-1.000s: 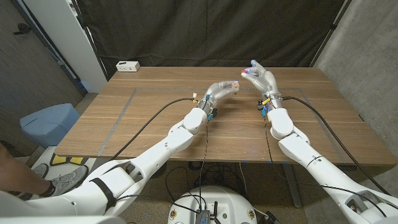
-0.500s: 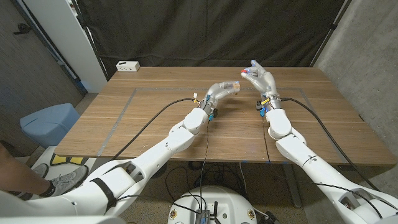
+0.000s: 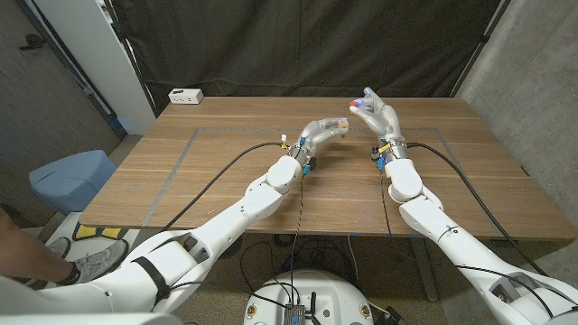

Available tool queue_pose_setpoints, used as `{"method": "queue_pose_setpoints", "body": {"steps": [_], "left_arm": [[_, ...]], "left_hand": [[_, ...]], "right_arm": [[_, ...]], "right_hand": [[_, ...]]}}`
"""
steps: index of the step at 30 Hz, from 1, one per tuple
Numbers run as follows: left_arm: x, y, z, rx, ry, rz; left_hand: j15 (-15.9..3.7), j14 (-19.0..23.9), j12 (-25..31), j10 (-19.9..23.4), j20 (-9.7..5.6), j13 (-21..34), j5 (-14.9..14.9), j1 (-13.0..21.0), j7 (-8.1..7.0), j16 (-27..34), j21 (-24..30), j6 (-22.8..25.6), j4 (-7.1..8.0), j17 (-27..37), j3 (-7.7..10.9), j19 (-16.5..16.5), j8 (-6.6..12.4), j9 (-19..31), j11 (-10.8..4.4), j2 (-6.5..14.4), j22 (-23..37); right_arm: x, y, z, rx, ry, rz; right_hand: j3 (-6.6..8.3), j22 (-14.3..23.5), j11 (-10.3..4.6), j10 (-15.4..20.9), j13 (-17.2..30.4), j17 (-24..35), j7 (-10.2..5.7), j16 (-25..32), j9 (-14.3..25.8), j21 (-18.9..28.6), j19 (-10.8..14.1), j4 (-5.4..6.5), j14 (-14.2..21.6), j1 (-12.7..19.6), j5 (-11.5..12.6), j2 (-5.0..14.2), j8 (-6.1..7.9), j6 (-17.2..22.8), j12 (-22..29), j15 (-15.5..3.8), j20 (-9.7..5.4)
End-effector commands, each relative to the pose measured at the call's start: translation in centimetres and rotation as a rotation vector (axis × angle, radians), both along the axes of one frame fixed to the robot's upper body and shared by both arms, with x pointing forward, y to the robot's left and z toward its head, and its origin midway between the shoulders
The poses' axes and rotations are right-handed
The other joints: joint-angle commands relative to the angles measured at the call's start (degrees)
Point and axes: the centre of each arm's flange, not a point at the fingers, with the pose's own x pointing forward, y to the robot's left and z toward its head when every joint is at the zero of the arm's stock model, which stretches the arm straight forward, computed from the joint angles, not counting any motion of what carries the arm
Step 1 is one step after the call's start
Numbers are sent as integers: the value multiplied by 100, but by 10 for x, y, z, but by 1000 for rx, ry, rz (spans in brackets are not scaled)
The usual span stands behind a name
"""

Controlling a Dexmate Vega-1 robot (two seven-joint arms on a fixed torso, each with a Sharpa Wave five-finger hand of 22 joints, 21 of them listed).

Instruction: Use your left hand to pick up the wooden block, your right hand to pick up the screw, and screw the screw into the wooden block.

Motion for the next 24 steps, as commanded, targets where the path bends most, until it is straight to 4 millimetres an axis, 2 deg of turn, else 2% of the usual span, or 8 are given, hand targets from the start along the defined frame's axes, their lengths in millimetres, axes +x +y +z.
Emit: {"method": "queue_pose_setpoints", "body": {"steps": [1,24], "left_arm": [[0,-2,0,6,5,-3],[-1,-6,3,52,-28,37]], "left_hand": [[-577,31,28,45,16,368,49,19,54,22,44,230,20,13,1,36,52,26,-25,67,33],[-576,36,12,51,13,382,53,29,51,19,44,236,8,9,-11,40,53,27,-25,69,34]], "right_arm": [[0,1,-4,3,6,6],[1,0,-5,-17,26,8]], "right_hand": [[38,15,-13,-17,15,14,-8,3,5,-11,-33,-8,-41,71,40,10,-17,-4,-5,-419,-410],[-21,16,6,-29,15,15,7,10,-71,-4,-54,27,-53,25,40,13,-25,-22,16,-410,-392]]}}
